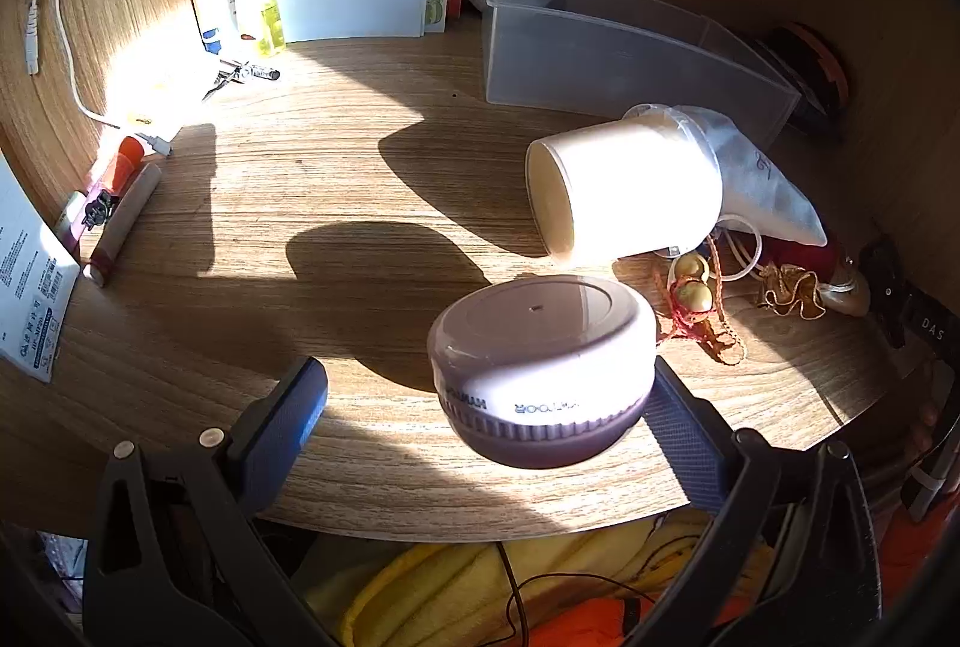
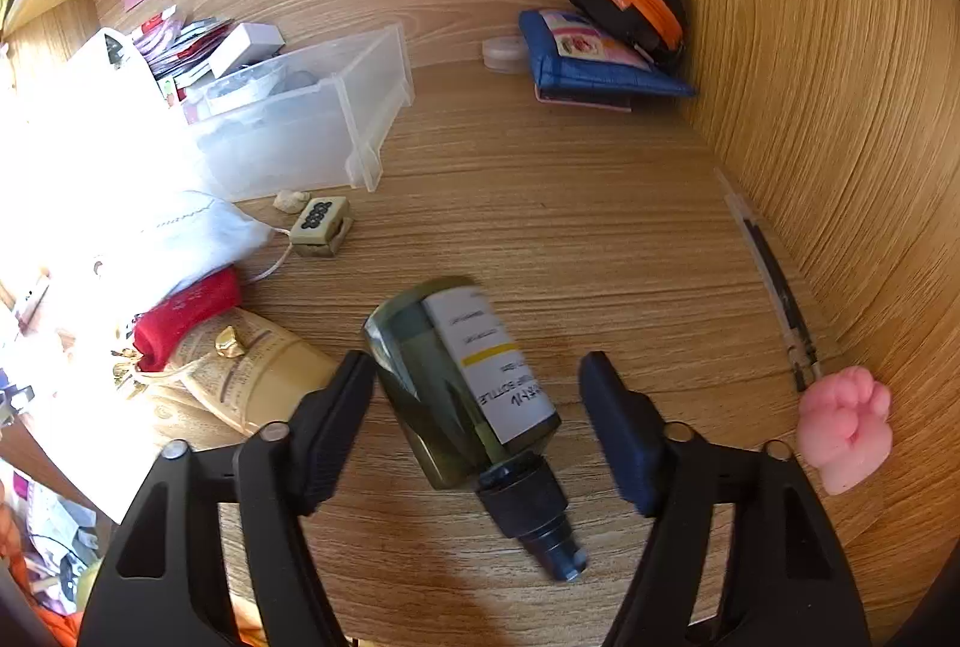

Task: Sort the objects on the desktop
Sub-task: 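Grasp the white round jar with the left tool while the right tool grips the green bottle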

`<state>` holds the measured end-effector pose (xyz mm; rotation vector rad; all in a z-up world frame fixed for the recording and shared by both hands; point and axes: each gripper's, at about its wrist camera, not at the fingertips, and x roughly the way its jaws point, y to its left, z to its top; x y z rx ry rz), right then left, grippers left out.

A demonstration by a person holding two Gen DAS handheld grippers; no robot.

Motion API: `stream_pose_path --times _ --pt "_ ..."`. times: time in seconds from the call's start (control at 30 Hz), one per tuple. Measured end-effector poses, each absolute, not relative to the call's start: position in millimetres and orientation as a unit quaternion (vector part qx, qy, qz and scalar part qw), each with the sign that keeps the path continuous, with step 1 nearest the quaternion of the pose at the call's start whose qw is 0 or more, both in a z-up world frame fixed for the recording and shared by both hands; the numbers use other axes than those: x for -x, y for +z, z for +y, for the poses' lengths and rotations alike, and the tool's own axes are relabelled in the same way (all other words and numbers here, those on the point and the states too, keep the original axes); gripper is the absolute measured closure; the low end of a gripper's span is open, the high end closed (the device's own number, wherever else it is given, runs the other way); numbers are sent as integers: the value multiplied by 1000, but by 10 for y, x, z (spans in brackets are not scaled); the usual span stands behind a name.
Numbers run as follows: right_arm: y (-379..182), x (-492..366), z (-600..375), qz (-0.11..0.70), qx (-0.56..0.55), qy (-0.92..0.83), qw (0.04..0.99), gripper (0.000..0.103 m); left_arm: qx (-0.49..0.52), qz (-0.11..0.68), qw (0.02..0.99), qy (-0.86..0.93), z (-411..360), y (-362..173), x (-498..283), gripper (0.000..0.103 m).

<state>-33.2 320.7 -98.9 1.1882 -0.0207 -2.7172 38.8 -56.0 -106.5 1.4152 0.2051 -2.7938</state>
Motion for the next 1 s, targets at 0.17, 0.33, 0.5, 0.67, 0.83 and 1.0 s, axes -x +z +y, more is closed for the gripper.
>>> stream_pose_path --times 0.17,0.33,0.5,0.67,0.83,1.0 --pt "-1022 367 3214 -1 -396 -915 80 57 -453 69 -2 -889 -542 -1088 -327 11" --pt "-1017 399 3195 3 -392 -916 82 65 -447 35 9 -894 -447 -1092 -313 34" --pt "-936 367 3183 3 -376 -923 84 65 -445 33 6 -895 -460 -1077 -290 38" --pt "-814 337 3175 -1 -362 -928 90 65 -440 40 7 -897 -497 -1028 -268 38" --pt "-698 334 3134 -6 -354 -929 110 65 -412 38 10 -910 -537 -817 -263 38" --pt "-548 322 3049 -7 -341 -930 139 65 -379 36 7 -924 -566 -548 -203 38"
